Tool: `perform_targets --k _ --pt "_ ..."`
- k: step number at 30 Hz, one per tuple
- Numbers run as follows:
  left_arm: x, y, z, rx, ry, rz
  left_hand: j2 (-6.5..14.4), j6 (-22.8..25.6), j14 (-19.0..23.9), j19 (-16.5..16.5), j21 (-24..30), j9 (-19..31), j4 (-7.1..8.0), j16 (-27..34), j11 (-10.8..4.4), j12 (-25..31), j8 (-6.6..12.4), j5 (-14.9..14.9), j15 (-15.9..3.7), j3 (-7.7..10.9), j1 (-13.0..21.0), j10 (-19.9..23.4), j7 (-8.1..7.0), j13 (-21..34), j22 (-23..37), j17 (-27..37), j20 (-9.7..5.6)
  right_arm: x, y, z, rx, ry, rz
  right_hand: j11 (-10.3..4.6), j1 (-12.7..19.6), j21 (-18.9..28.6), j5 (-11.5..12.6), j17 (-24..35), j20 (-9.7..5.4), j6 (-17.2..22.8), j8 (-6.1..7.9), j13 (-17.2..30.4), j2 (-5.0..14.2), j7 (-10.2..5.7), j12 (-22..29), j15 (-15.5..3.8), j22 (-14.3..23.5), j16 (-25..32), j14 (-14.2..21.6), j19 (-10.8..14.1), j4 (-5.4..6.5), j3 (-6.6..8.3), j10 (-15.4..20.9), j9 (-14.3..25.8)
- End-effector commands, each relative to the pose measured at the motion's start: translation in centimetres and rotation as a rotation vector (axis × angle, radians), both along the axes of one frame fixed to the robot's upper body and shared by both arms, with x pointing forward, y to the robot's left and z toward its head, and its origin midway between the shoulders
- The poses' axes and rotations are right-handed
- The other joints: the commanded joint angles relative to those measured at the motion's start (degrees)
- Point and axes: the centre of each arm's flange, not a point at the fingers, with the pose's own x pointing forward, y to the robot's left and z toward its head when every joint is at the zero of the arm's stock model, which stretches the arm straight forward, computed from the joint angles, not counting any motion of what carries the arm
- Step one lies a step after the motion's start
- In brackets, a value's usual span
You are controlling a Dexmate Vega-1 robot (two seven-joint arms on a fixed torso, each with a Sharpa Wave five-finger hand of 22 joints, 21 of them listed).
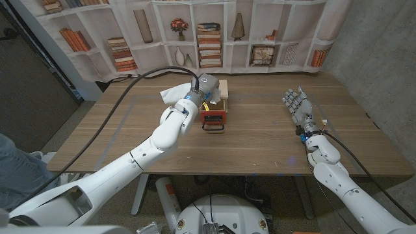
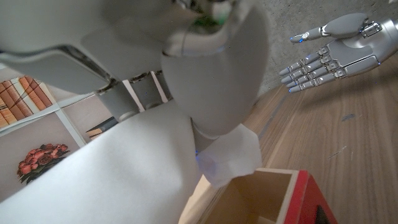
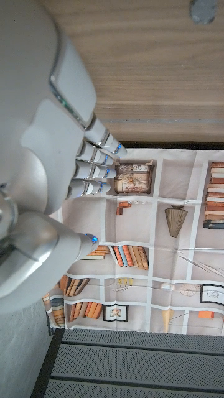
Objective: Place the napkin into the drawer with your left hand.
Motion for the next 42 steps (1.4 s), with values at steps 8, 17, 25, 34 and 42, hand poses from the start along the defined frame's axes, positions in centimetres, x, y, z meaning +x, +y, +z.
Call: perform_targets --k 8,17,25,34,42 --pt "1.9 -1.1 -1.2 0.037 0.039 0.01 0.0 0.2 2.0 -1.0 0.6 -0.2 0.12 -0.1 -1.03 -0.6 0.32 -0.1 -8.15 -0.3 -0.7 0.4 -1.03 0.1 0.3 2.6 -4.05 -0.4 -0.4 -0.3 0.006 -0.002 -0.009 -0.18 0.4 0.1 0.2 0.3 -1.05 0.6 0.09 0.2 0.41 -0.06 -0.3 -0.09 0.1 0.0 0.5 0.5 -0.27 -0.01 0.4 0.3" --pt "2.2 -1.8 -2.4 0.041 0.061 -0.008 0.0 0.2 2.0 -1.3 0.8 -0.4 0.15 -0.3 -1.15 -0.7 0.28 -0.1 -8.15 -0.4 -0.8 0.6 -1.13 0.1 0.4 2.6 -4.02 -0.2 -0.2 -0.2 0.004 -0.002 -0.002 -0.27 0.4 0.1 0.2 0.3 -1.04 0.6 0.07 0.2 0.4 -0.09 -0.3 -0.18 0.1 0.1 0.5 0.5 -0.29 -0.04 0.3 0.3" --pt "2.7 -1.7 -3.2 0.034 0.096 -0.001 0.0 0.1 1.9 -1.6 1.1 -0.6 0.18 -0.5 -1.19 -1.0 0.2 -0.1 -8.15 -0.53 -0.9 0.6 -1.36 0.0 0.4 2.6 -4.02 0.0 -0.1 -0.3 0.002 0.001 0.001 -0.3 0.4 0.1 0.2 0.3 -1.03 0.5 0.06 0.2 0.39 -0.05 -0.3 -0.11 0.1 0.0 0.5 0.4 -0.32 -0.06 0.3 0.3" --pt "2.3 -1.8 -3.7 0.037 0.065 0.014 0.1 -1.5 -4.6 -8.4 0.0 -2.4 2.34 -5.2 -1.5 -3.4 -0.86 0.1 -7.14 -1.42 -5.3 -1.2 -3.99 -1.6 0.1 0.2 -0.74 0.0 -0.1 -0.6 0.003 0.009 0.001 -0.38 0.4 0.1 0.2 0.3 -1.05 0.6 0.07 0.2 0.39 -0.16 -0.3 -0.09 0.1 0.0 0.5 0.5 -0.32 -0.09 0.4 0.3" --pt "1.9 -1.6 -3.8 0.042 0.064 0.026 0.1 -6.0 -11.9 -17.2 -2.0 -4.1 2.83 -7.5 -1.7 -4.1 -2.76 0.3 -6.56 -1.56 -7.9 -5.6 -5.35 -3.4 0.0 -2.2 2.24 0.1 -0.2 -0.8 0.001 0.014 0.004 -0.39 0.4 0.1 0.2 0.3 -1.02 0.6 0.05 0.2 0.4 -0.16 -0.3 -0.13 0.1 0.0 0.5 0.4 -0.33 -0.11 0.4 0.3"
